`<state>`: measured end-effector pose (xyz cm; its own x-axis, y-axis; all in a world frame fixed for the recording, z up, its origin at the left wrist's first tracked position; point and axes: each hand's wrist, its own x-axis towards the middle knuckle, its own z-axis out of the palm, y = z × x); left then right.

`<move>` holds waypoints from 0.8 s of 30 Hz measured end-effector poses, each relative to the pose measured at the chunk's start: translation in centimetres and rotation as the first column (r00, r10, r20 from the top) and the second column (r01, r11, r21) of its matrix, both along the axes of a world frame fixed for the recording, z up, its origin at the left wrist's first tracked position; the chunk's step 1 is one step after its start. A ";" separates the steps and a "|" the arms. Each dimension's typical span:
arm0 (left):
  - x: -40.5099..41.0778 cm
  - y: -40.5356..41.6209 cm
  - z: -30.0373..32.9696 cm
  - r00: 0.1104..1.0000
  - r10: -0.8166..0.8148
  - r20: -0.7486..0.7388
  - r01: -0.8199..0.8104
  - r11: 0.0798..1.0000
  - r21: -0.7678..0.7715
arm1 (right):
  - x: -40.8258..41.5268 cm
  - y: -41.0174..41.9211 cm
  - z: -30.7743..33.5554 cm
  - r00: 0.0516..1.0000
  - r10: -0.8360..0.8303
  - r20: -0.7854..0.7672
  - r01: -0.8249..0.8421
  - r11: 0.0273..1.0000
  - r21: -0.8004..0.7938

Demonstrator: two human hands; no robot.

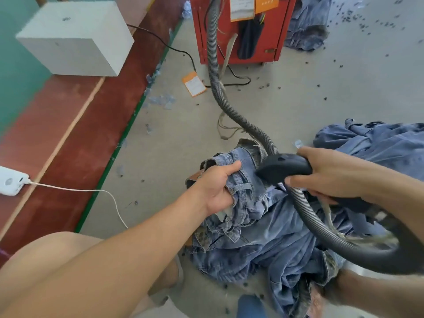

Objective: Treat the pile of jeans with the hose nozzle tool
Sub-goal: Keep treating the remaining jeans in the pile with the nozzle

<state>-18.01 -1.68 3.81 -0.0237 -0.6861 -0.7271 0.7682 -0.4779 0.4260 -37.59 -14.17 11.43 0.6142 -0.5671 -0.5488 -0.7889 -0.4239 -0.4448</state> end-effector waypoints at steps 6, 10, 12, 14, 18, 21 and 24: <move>0.0 0.1 0.5 0.999 -0.010 0.037 0.010 1.000 0.025 | -0.8 -2.6 -1.1 0.942 -0.316 0.110 0.321 0.946 -0.030; -0.3 -0.5 0.7 0.999 0.015 0.035 -0.015 1.000 0.008 | -1.7 -1.6 0.9 0.968 -0.217 0.124 0.193 0.964 0.182; -0.7 -0.8 0.7 1.000 -0.008 0.019 0.008 1.000 -0.009 | -1.2 -0.6 0.7 0.989 -0.132 0.072 0.118 0.977 0.176; -1.2 -0.9 0.7 0.998 -0.057 0.016 0.057 0.998 -0.010 | -0.6 -0.6 -0.2 0.980 -0.191 0.061 0.181 0.973 0.142; -1.6 -0.8 0.4 0.989 -0.118 0.095 0.119 0.993 -0.007 | 0.2 -2.8 -1.3 0.853 -0.504 0.133 0.466 0.852 0.239; -1.8 -0.6 0.3 0.959 -0.182 0.220 0.186 0.983 0.002 | -0.5 -4.0 -1.3 0.819 -0.559 0.126 0.504 0.808 0.306; -1.5 -0.4 -0.1 0.930 -0.174 0.324 0.178 0.984 0.019 | -1.4 -4.8 -0.5 0.876 -0.478 0.068 0.423 0.827 0.371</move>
